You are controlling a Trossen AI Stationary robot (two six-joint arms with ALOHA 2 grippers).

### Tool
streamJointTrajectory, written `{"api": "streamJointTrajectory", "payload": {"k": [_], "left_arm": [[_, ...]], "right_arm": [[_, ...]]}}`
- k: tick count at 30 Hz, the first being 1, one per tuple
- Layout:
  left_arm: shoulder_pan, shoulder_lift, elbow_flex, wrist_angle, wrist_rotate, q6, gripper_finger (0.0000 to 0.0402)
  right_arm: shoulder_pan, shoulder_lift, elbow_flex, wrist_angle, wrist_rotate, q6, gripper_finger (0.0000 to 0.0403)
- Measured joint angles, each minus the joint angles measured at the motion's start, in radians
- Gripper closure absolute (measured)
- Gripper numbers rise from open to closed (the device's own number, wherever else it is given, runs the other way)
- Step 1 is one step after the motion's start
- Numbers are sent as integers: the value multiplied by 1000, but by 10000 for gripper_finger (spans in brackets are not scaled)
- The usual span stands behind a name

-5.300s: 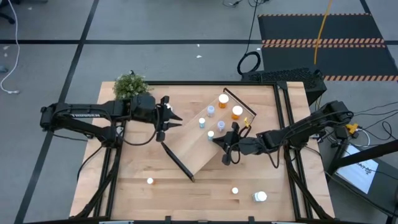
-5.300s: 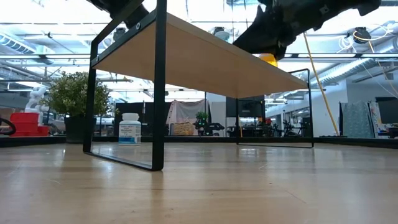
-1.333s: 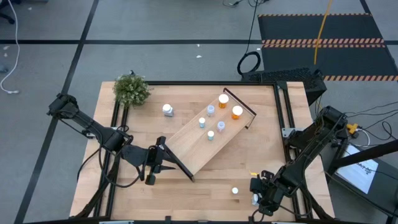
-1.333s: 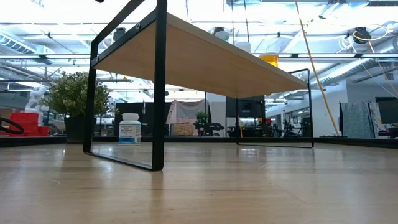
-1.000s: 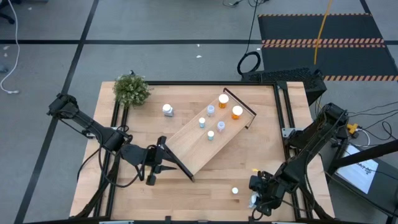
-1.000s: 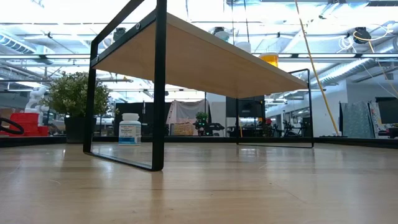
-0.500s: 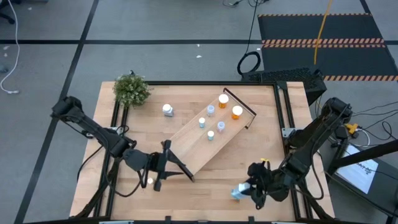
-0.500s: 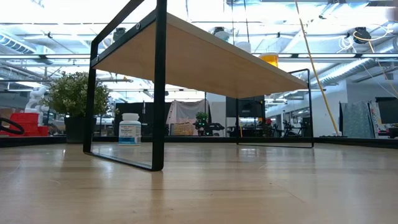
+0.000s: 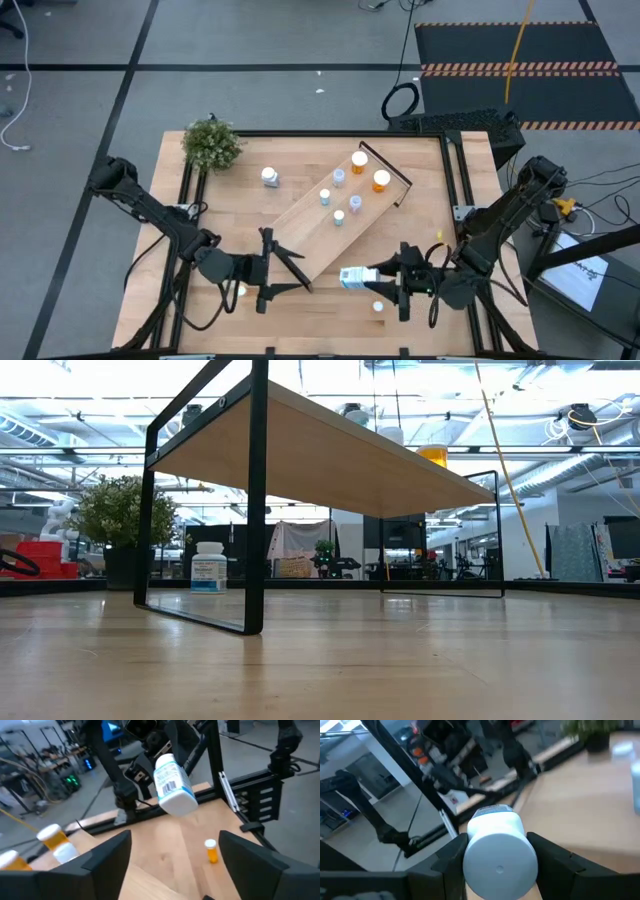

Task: Pick and place medicine bottles onto shelf by color
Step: Put the bottom white pill bottle on the shelf

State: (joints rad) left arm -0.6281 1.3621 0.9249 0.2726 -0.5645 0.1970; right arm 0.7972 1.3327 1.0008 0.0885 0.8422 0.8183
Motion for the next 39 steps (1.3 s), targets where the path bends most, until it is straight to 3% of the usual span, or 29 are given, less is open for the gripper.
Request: {"api": "streamJointTrajectory", "payload": {"k": [8, 13, 17, 27, 39], "left_arm": [[-46, 16, 5, 106, -46, 196, 40], [-52, 97, 89, 102, -189, 358, 7], [-41, 184, 177, 96, -363, 485, 4], [21, 291, 306, 11, -516, 603, 6], [47, 301, 307, -15, -505, 651, 7]], "right_arm": [[-87, 0, 0, 98, -5, -163, 216], [-129, 1, 0, 201, -8, -284, 216], [-157, 1, 0, 243, -9, -352, 216], [-209, 24, 0, 245, -39, -360, 215], [-259, 80, 0, 361, -143, -363, 215]]}}
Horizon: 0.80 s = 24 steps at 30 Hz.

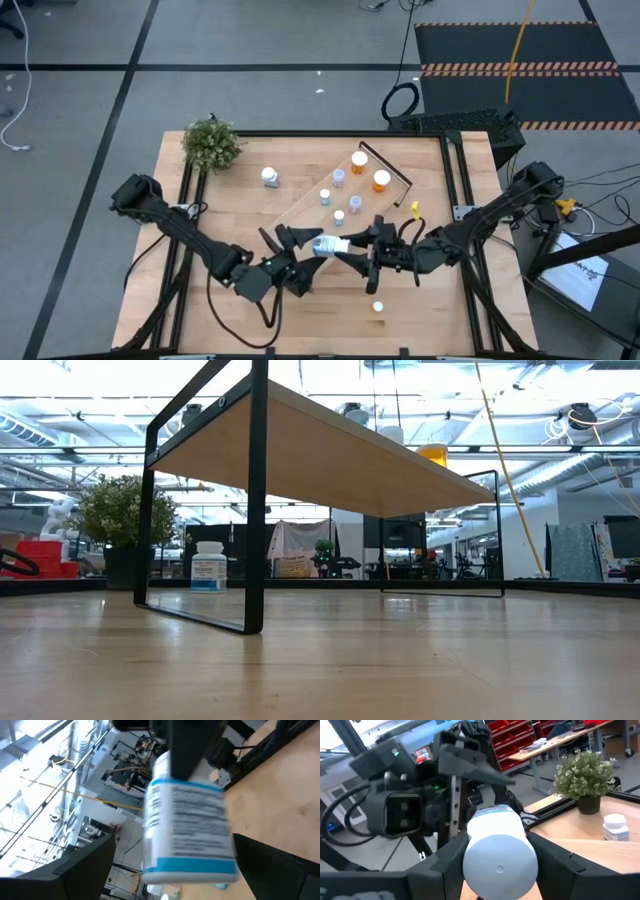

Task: Pick and place medicine bottles onto shelf by color
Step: Put the bottom white pill bottle on the shelf

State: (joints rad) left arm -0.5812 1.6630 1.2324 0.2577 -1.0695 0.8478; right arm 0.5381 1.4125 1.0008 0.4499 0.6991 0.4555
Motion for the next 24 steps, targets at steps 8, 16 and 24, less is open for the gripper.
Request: {"api": "streamJointTrajectory", "payload": {"k": [8, 16, 24], "left_arm": [[3, 0, 0, -51, -5, -11, 8], [-1, 0, 0, -58, -5, -2, 92], [-3, 0, 0, -62, -5, 15, 173]], "right_arm": [[-10, 35, 0, 57, -49, 3, 215], [-10, 37, 0, 58, -48, 3, 215], [-9, 37, 0, 61, -47, 5, 215]]}}
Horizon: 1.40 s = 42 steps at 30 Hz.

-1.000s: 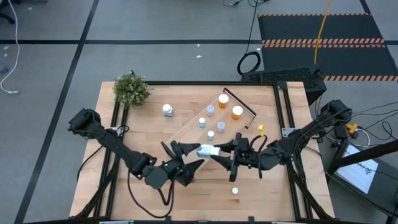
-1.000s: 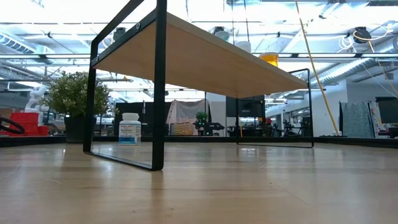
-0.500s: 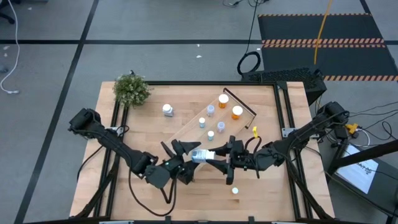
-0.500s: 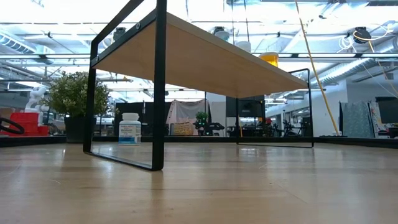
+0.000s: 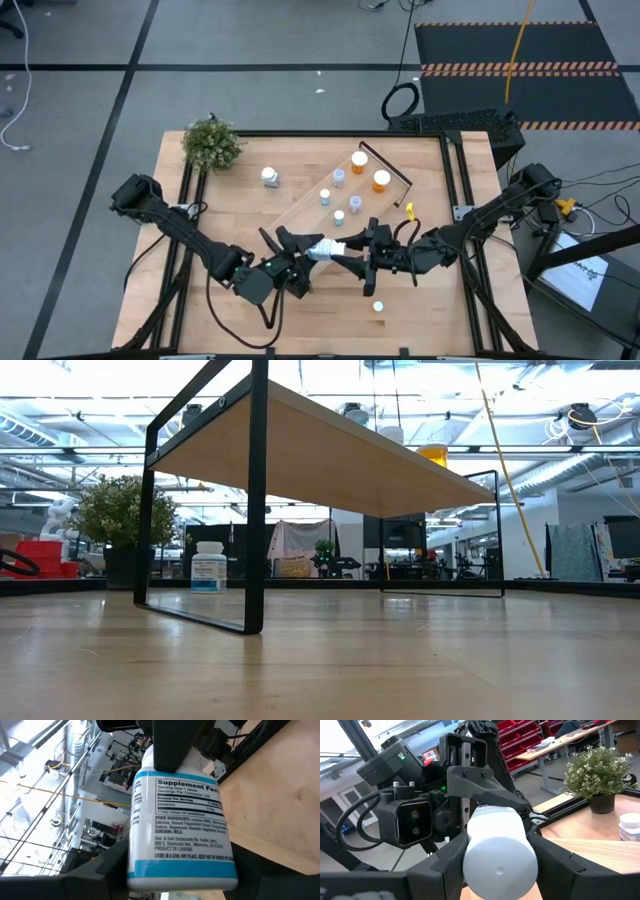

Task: Pick and place medicine bottles onto shelf by color
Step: Put the bottom white pill bottle on the shelf

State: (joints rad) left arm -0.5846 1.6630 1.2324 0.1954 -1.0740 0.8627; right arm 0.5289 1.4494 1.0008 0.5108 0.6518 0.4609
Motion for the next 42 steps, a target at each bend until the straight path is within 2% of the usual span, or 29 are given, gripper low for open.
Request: {"api": "streamJointTrajectory", "payload": {"k": [3, 6, 10, 18, 26, 31, 35, 38, 42], "left_arm": [[0, 0, 0, 0, 0, 0, 168], [-3, 0, 0, 0, 2, -7, 145], [-8, 0, 0, 4, 1, -35, 135], [-14, 0, 0, 4, 3, -94, 180], [-27, -2, 0, 13, 8, -136, 153], [-47, -17, 0, 24, 7, -173, 172], [-76, -51, 0, 31, 55, -234, 180], [-93, -74, 0, 28, 120, -298, 170], [-100, -107, 0, 15, 296, -419, 166]], "right_arm": [[0, 0, 0, -2, -1, -1, 215], [1, 0, 0, -3, -3, -13, 210], [3, 0, 0, -6, -4, -46, 185], [5, 0, 0, -1, -80, -148, 119], [57, 0, -1, 7, -68, -429, 81], [110, -1, 0, 9, 22, -669, 72], [126, -1, 0, 17, 73, -743, 71], [127, 0, 0, 38, 77, -746, 71], [119, 31, 0, 134, 9, -747, 71]]}}
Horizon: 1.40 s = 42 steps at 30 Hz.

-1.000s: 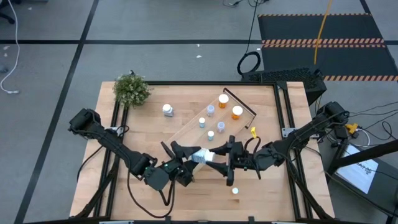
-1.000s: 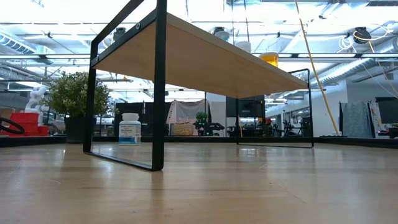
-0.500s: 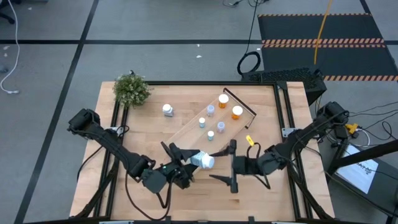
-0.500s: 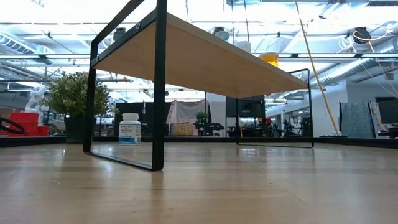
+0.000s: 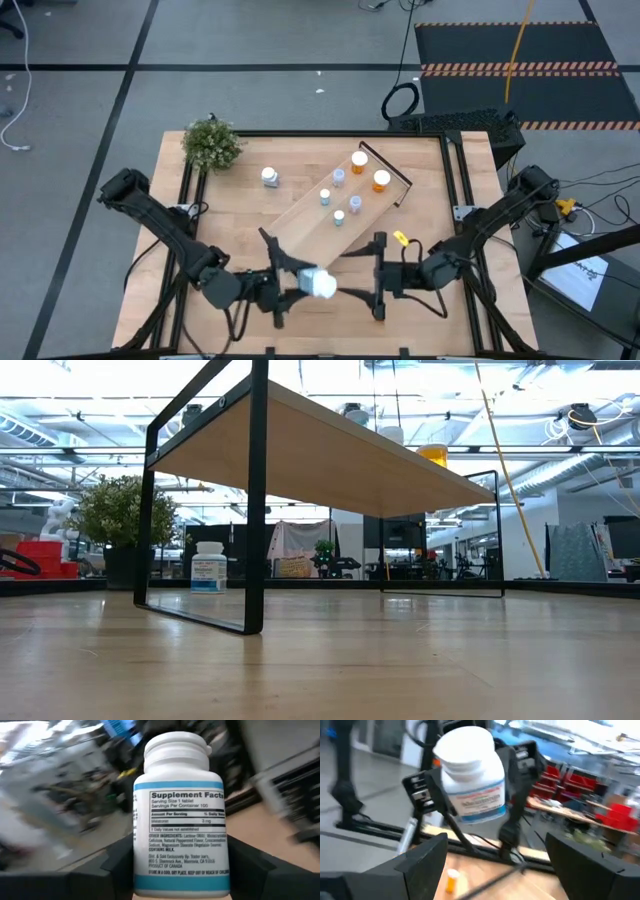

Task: Pick and place medicine bottles onto shelf by color
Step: Put the bottom white pill bottle on the shelf

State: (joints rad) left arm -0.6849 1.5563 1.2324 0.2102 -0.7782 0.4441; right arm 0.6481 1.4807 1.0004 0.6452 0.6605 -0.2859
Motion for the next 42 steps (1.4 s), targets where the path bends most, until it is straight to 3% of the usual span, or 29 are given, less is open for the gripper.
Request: {"api": "streamJointTrajectory", "payload": {"k": [8, 14, 24, 28, 37, 42], "left_arm": [[56, -7, 0, -29, 276, -115, 175], [112, -7, 0, -31, 459, -165, 173], [191, -7, 0, -14, 472, -203, 165], [203, -7, 0, -2, 464, -212, 165], [214, -6, 0, -7, 466, -253, 160], [216, -6, 0, -22, 442, -288, 139]], "right_arm": [[-33, 116, 0, 323, -182, -81, 71], [-40, 165, 0, 419, -246, -127, 71], [-41, 175, 1, 448, -210, -154, 77], [-41, 175, 1, 453, -115, -154, 101], [-47, 174, 1, 456, -98, -126, 188], [-46, 174, 1, 455, -61, -119, 186]]}}
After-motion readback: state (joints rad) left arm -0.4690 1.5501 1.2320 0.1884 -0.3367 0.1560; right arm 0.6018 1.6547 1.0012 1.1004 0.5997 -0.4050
